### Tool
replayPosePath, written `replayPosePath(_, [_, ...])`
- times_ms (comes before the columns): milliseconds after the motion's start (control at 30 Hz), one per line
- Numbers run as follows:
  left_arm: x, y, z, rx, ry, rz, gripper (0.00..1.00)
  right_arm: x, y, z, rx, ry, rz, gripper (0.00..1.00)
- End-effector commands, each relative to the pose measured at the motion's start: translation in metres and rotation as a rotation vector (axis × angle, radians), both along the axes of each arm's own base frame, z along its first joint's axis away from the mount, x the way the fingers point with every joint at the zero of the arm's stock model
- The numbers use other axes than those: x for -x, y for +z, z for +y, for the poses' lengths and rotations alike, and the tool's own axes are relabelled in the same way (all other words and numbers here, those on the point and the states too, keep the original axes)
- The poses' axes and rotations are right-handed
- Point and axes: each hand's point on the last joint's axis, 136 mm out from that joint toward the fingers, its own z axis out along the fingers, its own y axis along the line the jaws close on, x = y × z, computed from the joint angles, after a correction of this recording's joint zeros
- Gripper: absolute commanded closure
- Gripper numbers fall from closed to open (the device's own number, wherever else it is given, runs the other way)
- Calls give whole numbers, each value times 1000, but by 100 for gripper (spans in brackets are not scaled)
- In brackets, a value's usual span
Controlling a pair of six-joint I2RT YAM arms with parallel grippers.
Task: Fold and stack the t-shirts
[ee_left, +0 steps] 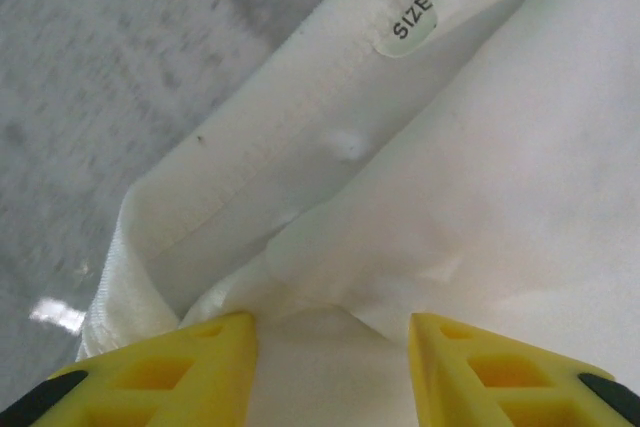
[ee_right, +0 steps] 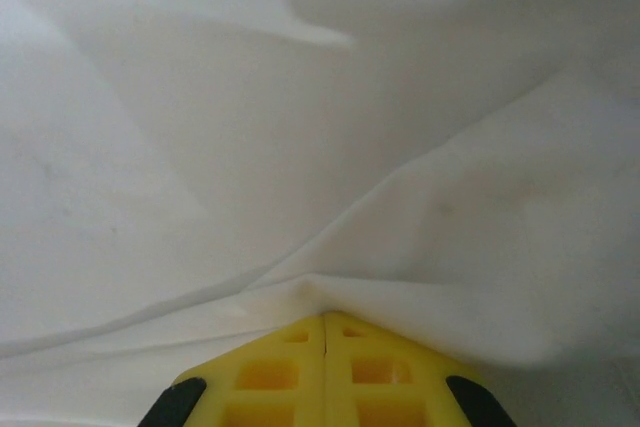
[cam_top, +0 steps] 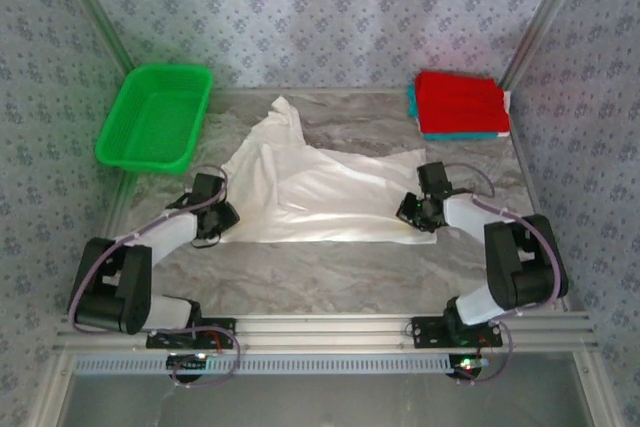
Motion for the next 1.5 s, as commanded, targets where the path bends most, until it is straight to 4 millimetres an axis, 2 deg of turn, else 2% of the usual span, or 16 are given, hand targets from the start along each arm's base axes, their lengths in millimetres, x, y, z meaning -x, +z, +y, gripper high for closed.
replayPosePath(0, [34,-4,6,19,51,87,54,51,-17,-15,13,-123,170,100])
replayPosePath(100, [22,23,2,23,8,10,51,51,-8,-19,13,-125,145,100])
replayPosePath(200, [-8,64,-3,-5,-69,-89,49,18,18,-14,15,-54,41,100])
replayPosePath(333, [-80,138,-30,-20,-236,-272,48,-37,67,1,52,90,-116,83])
replayPosePath(433, [-135,171,-67,-47,-433,-312,43,-75,96,15,52,167,-225,72])
replayPosePath(533, [-182,182,-94,-98,-553,-312,38,-108,115,32,17,248,-303,61])
replayPosePath(600, [-201,175,-108,-65,-578,-290,38,-125,128,57,-81,319,-343,64])
replayPosePath(667, [-211,172,-118,-65,-594,-283,38,-138,142,93,-176,396,-386,69])
replayPosePath(733, [-211,167,-116,-69,-571,-273,39,-137,147,142,-263,524,-375,64])
replayPosePath(800, [-205,161,-101,-56,-505,-286,39,-132,147,187,-334,623,-368,57])
replayPosePath(933, [-179,133,-51,9,-336,-292,42,-117,121,264,-417,757,-319,54])
replayPosePath(1033, [-153,109,-21,19,-250,-257,42,-112,99,303,-448,800,-260,52])
replayPosePath(1200, [-116,82,8,6,-175,-223,44,-115,67,333,-426,797,-233,46])
replayPosePath(1300, [-104,67,9,18,-182,-190,44,-116,55,345,-443,809,-217,46])
replayPosePath(1400, [-97,56,11,18,-179,-163,44,-118,44,352,-431,811,-193,58])
replayPosePath(1467, [-95,53,12,18,-177,-158,44,-122,50,356,-440,804,-199,72])
